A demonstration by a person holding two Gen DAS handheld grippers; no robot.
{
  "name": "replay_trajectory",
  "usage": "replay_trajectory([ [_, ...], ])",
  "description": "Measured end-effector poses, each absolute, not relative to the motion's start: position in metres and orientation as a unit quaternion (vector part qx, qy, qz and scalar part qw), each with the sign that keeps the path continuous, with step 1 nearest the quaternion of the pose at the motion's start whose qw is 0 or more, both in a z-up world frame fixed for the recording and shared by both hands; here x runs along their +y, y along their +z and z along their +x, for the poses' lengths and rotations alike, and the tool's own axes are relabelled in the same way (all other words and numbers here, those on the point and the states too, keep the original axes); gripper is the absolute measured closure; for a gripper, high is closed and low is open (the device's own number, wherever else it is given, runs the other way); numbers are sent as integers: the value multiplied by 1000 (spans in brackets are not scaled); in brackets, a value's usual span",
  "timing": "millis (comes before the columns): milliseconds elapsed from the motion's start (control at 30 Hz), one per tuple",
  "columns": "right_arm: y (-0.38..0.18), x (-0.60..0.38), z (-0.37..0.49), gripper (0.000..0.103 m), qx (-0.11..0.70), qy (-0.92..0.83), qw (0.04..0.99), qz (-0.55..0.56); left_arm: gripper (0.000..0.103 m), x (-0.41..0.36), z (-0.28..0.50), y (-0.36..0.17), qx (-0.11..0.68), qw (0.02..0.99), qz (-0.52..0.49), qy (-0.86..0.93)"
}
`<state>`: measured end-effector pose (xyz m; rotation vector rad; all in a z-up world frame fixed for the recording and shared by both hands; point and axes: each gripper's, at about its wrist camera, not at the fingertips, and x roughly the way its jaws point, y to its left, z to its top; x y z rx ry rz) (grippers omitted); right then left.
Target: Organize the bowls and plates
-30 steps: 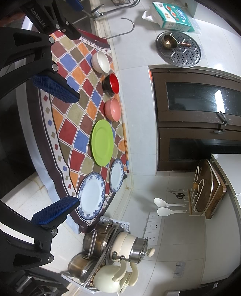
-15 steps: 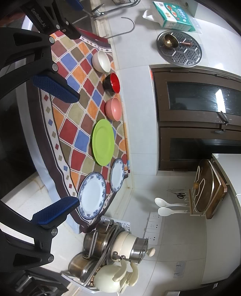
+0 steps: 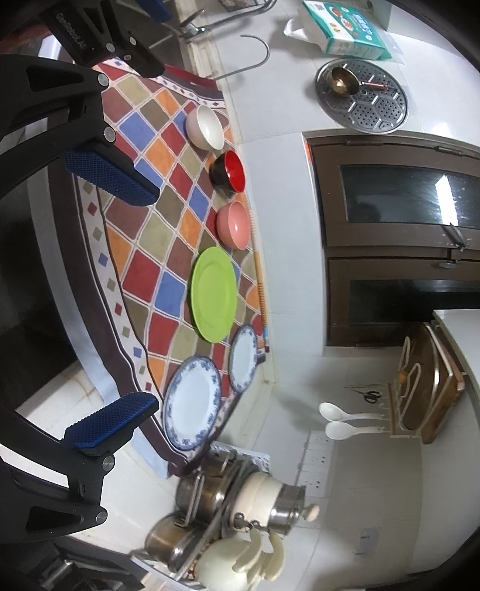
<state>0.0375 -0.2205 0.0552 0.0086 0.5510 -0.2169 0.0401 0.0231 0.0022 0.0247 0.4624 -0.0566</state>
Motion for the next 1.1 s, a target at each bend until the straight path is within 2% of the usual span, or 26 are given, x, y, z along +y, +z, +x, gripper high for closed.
replay_trajectory([
  [300,59,-231,77,1,277,-123,953,-1,0,4,91,13,227,973,0,-48],
  [767,51,-276,194,1,270,-119,955,-19,0,-55,210,8,233,971,13,-49],
  [1100,25,-318,277,1,307,-108,945,-21,0,-100,295,-19,302,952,5,-52],
])
